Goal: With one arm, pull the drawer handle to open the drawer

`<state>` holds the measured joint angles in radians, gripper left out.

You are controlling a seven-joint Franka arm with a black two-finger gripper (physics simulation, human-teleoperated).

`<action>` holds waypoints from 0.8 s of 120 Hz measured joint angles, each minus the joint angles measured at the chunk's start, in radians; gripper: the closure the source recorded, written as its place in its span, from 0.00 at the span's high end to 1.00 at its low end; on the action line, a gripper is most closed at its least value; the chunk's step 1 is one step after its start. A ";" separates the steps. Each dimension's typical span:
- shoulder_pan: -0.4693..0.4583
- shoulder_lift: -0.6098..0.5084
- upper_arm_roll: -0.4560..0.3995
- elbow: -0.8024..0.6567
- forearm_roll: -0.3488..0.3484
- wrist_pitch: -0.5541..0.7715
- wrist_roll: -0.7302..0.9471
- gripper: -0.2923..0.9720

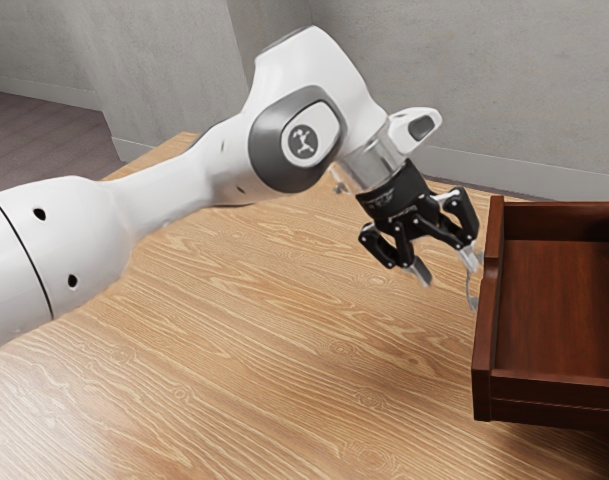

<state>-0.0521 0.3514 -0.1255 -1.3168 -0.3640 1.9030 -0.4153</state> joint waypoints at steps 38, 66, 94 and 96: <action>0.000 -0.080 0.023 -0.008 0.060 -0.032 0.001 0.60; -0.118 -0.328 0.260 -0.072 0.161 -0.221 0.017 0.70; 0.015 -0.399 0.357 -0.155 0.267 -0.372 0.175 0.73; 0.037 -0.396 0.358 -0.156 0.267 -0.376 0.189 0.73</action>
<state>-0.0155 -0.0443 0.2326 -1.4727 -0.0971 1.5266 -0.2266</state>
